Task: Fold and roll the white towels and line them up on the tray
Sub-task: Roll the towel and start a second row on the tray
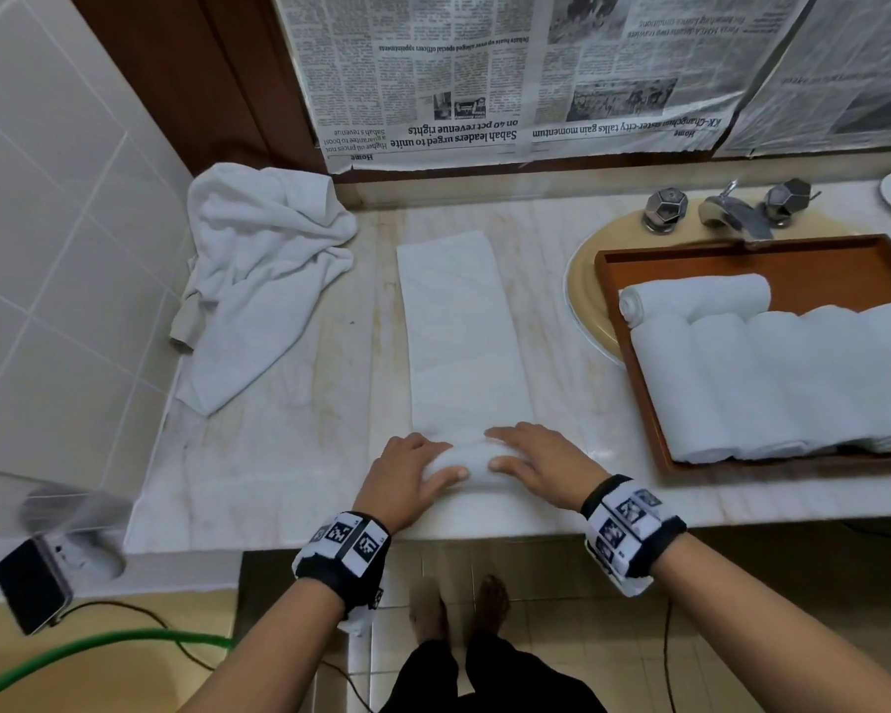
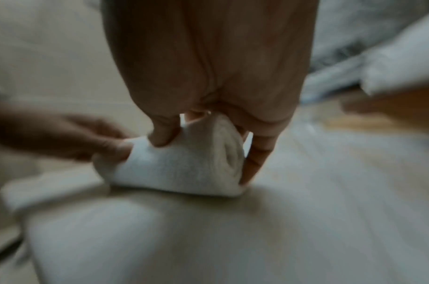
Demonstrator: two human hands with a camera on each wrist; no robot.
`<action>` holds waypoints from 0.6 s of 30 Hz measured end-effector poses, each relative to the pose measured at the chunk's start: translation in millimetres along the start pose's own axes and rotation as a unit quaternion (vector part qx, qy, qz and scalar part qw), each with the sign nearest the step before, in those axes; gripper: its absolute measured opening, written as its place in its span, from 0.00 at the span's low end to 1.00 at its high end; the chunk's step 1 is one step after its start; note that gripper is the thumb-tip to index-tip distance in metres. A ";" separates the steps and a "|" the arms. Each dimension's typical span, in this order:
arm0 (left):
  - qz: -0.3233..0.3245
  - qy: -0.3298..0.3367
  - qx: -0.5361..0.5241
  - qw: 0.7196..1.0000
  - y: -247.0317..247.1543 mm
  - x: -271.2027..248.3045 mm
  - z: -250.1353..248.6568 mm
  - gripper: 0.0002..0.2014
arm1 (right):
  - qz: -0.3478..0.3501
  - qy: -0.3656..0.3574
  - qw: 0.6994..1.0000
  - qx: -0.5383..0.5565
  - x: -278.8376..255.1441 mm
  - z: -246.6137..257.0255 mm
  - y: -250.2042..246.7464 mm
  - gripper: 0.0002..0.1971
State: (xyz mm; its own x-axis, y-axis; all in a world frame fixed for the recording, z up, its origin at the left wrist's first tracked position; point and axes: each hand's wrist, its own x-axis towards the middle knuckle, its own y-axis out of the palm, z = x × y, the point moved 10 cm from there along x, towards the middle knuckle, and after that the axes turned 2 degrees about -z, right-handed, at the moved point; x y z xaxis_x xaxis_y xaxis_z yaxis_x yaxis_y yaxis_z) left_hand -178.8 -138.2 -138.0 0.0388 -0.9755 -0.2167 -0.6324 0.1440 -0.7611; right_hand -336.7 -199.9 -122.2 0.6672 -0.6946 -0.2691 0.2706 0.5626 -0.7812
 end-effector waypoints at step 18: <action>-0.088 0.051 0.054 0.993 -4.3 -14.4 -17.4 0.29 | 0.056 0.007 0.995 -0.079 3.0 0.7 16.9 0.36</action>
State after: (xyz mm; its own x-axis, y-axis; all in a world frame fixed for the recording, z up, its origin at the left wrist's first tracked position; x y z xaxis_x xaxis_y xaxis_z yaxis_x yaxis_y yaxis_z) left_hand -190.1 -127.7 -121.0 0.0596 -0.9981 -0.0153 -0.5365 -0.0190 -0.8437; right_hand -329.6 -192.2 -135.8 0.6778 -0.6373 -0.3666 0.0819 0.5610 -0.8238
